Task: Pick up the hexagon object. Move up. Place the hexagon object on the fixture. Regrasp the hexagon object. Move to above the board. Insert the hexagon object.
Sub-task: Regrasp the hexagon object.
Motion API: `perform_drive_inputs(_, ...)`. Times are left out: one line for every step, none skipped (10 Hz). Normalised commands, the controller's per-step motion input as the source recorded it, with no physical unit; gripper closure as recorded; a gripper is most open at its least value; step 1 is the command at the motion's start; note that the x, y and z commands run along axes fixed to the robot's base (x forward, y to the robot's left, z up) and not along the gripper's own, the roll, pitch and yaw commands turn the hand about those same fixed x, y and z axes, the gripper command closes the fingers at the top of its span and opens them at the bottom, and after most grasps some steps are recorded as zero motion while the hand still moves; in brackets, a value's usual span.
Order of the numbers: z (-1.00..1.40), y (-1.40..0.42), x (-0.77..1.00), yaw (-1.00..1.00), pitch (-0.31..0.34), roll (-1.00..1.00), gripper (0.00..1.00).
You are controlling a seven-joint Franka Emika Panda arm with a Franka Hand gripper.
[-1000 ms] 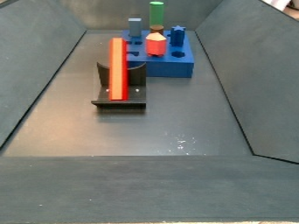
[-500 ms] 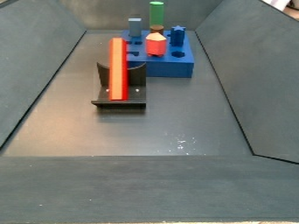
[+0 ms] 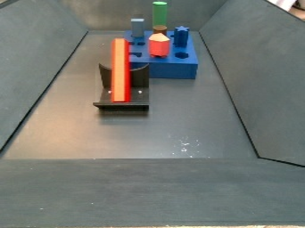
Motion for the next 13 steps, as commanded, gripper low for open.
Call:
perform_drive_inputs(-0.02, -0.04, 0.21, 0.09, 0.042, 0.13, 0.00)
perform_drive_inputs(-0.02, -0.04, 0.21, 0.09, 0.042, 0.13, 0.00)
perform_drive_inputs(-1.00, 0.05, 0.08, 0.18, 0.060, 0.02, 0.00)
perform_drive_inputs(-1.00, 0.05, 0.08, 0.19, 0.058, 0.02, 0.00)
perform_drive_inputs(-1.00, 0.05, 0.09, 0.19, 0.031, 0.03, 0.00)
perform_drive_inputs(-1.00, 0.04, 0.10, 0.16, -0.024, 0.05, 0.00)
perform_drive_inputs(-1.00, 0.03, 0.10, 0.15, -0.056, 0.07, 0.00)
perform_drive_inputs(-1.00, 0.03, 0.10, 0.12, -0.084, 0.07, 0.00)
perform_drive_inputs(-1.00, 0.02, 0.11, 0.08, -0.101, 0.07, 0.00)
perform_drive_inputs(-1.00, 0.02, 0.11, 0.06, -0.097, 0.07, 0.00)
perform_drive_inputs(-1.00, 0.02, 0.12, 0.02, -0.092, 0.07, 0.00)
perform_drive_inputs(-1.00, 0.01, 0.12, 0.01, -0.077, 0.07, 0.00)
perform_drive_inputs(-1.00, 0.01, 0.12, -0.01, -0.067, 0.07, 0.00)
